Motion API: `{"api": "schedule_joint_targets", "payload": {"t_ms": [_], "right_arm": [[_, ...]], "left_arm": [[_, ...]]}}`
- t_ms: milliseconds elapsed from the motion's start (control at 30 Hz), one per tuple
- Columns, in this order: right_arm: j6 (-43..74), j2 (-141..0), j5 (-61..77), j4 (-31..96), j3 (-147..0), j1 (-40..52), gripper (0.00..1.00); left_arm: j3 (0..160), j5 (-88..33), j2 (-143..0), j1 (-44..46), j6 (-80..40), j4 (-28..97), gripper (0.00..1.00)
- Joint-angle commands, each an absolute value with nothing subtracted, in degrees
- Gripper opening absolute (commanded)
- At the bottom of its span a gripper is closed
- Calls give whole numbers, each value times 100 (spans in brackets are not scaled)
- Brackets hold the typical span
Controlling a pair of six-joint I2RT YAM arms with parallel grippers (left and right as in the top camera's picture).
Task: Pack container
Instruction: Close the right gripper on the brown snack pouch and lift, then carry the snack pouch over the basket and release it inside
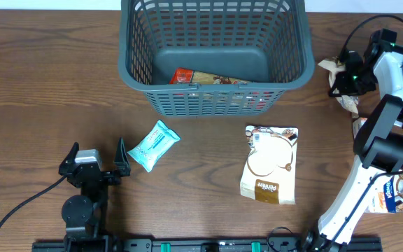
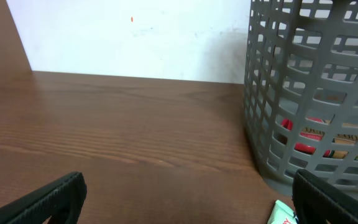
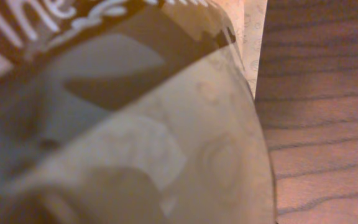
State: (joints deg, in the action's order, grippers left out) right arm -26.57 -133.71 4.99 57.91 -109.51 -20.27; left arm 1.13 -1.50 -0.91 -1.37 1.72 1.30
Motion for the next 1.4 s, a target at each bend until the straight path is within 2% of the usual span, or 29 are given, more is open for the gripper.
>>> {"api": "schedule_joint_targets", "payload": {"t_ms": [0, 200, 467, 533, 633, 700, 800, 1067, 1367], "right_arm": [[-2617, -12925, 644, 5745, -10879, -1977, 13], [-2617, -12223, 646, 5649, -10879, -1977, 12], [-2346, -11089, 652, 5395, -10879, -1925, 1], [-2228, -10731, 744, 5199, -10879, -1859, 1], [-2128, -10210, 867, 4908, -10879, -1697, 10], [-2152, -9854, 998, 4661, -10879, -1529, 8], [-2154, -9413, 1194, 4241, -10879, -1168, 1], [-2897, -8901, 1315, 4060, -10971, 436, 1], [-4521, -9002, 1673, 4936, -10973, 1850, 1]], "left_arm": [[25, -69, -60, -130, 163, 252, 99], [25, -69, -60, -130, 165, 255, 99], [25, -69, -60, -130, 165, 255, 98], [25, -69, -60, -130, 163, 257, 99], [25, -69, -60, -130, 163, 257, 99], [25, -69, -60, -130, 165, 257, 99], [25, -69, -60, -130, 165, 257, 99], [25, -69, -60, -130, 165, 257, 99], [25, -71, -60, -130, 163, 257, 99]]}}
